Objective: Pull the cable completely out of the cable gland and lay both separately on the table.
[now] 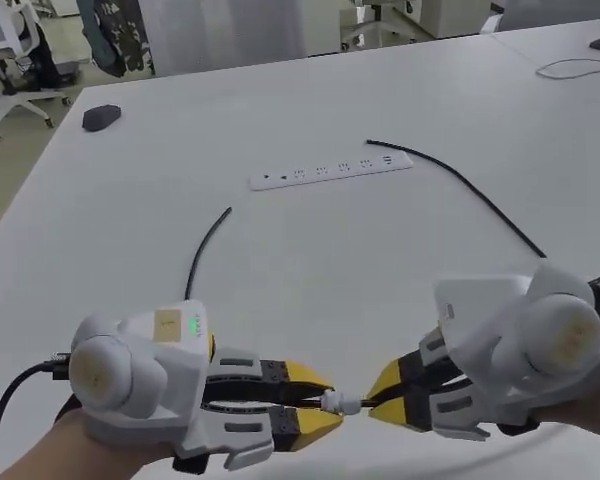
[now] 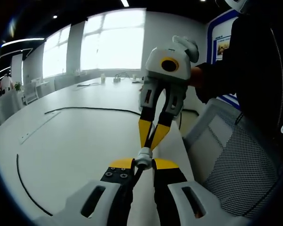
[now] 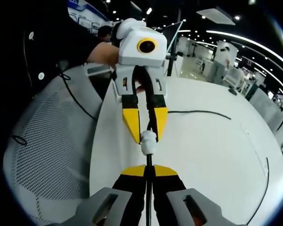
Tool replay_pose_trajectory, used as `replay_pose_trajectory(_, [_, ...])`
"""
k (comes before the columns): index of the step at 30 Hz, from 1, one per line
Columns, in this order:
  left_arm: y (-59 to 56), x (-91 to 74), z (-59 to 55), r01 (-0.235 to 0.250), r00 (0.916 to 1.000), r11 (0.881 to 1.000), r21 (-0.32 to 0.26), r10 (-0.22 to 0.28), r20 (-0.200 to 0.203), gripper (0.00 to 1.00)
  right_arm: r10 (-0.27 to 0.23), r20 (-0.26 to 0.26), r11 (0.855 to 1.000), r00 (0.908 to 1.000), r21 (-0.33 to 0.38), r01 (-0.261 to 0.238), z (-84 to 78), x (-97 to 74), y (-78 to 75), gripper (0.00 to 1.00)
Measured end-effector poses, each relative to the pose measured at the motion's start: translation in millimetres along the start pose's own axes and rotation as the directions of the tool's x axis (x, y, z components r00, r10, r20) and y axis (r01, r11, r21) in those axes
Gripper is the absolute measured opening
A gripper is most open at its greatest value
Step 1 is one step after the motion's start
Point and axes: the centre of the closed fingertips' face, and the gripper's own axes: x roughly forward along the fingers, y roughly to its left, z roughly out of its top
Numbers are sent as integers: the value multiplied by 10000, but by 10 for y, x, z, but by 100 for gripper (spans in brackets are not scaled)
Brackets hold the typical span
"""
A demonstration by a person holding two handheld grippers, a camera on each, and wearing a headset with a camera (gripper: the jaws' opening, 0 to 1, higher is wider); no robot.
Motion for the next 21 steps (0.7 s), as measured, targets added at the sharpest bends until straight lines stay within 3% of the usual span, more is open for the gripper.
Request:
replay_pose_trajectory(6, [-11, 1, -27, -30, 9997, 9989, 464, 42, -245, 15, -120, -258, 9998, 9996, 146, 124, -206, -110, -7, 0])
replay_pose_trajectory(16, [-4, -26, -73, -77, 9993, 9994, 338, 89, -362, 15, -485, -914, 9956, 9946, 752, 554, -661, -345, -44, 0])
replay_pose_trajectory(21, [18, -49, -63, -170, 9993, 9991, 386, 182, -330, 15, -610, -1051, 9923, 9926, 1007, 717, -794, -431, -68, 0])
